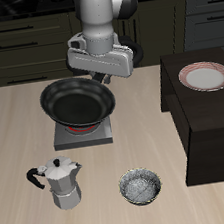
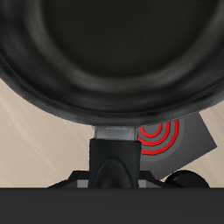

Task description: Place the frypan on the top layer of the shelf

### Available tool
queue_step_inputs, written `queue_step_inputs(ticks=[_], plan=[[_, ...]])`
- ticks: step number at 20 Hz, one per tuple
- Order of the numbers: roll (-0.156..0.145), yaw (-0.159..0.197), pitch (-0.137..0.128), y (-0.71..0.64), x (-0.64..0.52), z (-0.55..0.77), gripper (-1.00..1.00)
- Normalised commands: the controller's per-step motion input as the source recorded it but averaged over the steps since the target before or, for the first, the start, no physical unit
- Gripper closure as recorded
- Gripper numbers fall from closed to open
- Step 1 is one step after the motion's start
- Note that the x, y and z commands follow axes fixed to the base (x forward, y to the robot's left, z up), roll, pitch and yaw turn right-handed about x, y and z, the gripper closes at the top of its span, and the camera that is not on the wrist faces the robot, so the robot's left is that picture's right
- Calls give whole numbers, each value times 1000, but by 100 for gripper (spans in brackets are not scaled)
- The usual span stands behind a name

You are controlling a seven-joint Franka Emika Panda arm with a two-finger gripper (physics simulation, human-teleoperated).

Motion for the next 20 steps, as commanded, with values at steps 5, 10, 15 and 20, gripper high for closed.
queue_step_inputs(ticks=[5,10,15,20], plan=[[12,143,-17,-83,26,81,100],[50,150,-28,-59,5,130,100],[89,234,2,21,35,14,100],[74,186,15,109,-10,-21,100]])
